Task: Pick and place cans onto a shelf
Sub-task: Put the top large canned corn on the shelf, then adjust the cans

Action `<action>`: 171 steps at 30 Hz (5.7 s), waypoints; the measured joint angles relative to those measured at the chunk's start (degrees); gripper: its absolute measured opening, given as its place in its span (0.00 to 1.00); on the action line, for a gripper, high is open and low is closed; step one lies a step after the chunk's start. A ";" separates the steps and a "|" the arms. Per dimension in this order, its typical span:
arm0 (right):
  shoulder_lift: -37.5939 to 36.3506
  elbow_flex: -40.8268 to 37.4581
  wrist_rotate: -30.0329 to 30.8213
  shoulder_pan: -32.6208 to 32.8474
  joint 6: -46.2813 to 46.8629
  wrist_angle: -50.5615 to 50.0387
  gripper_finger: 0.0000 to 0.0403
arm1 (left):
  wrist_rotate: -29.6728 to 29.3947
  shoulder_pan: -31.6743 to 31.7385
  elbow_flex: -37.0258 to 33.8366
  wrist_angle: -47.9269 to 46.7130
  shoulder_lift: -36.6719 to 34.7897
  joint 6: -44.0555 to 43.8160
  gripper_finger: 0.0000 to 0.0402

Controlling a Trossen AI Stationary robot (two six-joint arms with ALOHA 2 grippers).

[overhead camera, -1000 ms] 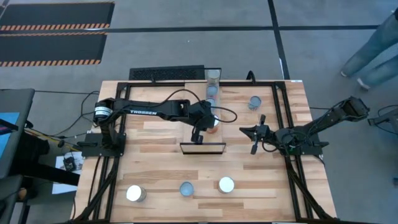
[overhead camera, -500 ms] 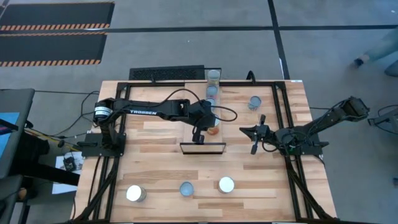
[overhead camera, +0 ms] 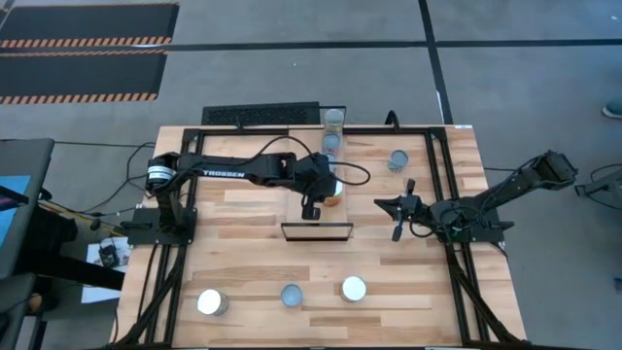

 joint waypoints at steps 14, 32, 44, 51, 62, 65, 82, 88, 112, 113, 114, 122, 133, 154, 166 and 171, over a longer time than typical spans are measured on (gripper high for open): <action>0.00 0.00 0.00 0.49 -0.49 -0.05 0.03 | 0.19 0.74 0.23 0.16 -6.70 0.77 0.05; 3.69 10.79 -1.55 -6.71 2.68 -5.31 0.02 | 1.84 6.90 -55.90 57.51 -39.44 -11.89 0.01; 18.58 41.48 -22.56 -27.70 3.71 -36.78 0.01 | 4.99 11.78 -69.95 70.46 -46.28 -17.94 0.00; 32.09 55.98 -34.03 -35.94 4.11 -48.66 0.01 | 4.71 12.34 -70.03 70.32 -45.98 -17.92 0.00; 48.91 68.38 -39.39 -39.54 2.87 -57.76 0.01 | 4.48 12.35 -70.03 70.14 -46.07 -17.90 0.00; 51.75 70.76 -39.39 -40.18 2.90 -59.59 0.01 | 4.47 12.35 -70.03 69.77 -46.07 -17.90 0.00; 58.10 75.14 -38.60 -42.20 1.53 -64.81 0.01 | 4.42 12.35 -70.03 69.08 -46.07 -17.27 0.00; 58.12 75.14 -38.86 -42.44 1.46 -64.58 0.01 | 4.39 12.35 -70.01 69.16 -46.07 -17.29 0.00; 58.07 75.12 -39.88 -41.77 1.49 -69.81 0.01 | 4.39 12.37 -70.01 69.13 -46.07 -17.38 0.00; 58.06 75.12 -40.30 -41.68 1.49 -70.01 0.01 | 4.39 12.36 -70.01 69.13 -46.07 -17.38 0.00; 58.05 75.12 -40.59 -41.55 1.49 -70.16 0.01 | 4.39 12.37 -70.01 69.13 -46.07 -17.39 0.00; 57.49 75.12 -42.57 -41.01 0.97 -71.08 0.01 | 4.40 12.36 -70.01 69.13 -46.07 -17.46 0.00; 52.32 75.10 -35.69 -44.61 0.00 -63.86 0.02 | 4.39 12.37 -69.99 68.89 -46.07 -17.46 0.00; 58.97 75.12 -34.73 -48.48 0.15 -60.69 0.02 | 4.40 12.37 -69.99 68.85 -46.07 -17.44 0.00; 58.97 75.12 -36.33 -48.21 0.12 -63.47 0.02 | 4.42 12.35 -69.99 68.85 -46.07 -17.44 0.00; 58.93 75.12 -37.68 -47.78 -0.04 -63.87 0.02 | 4.41 12.37 -69.99 68.87 -46.07 -17.42 0.00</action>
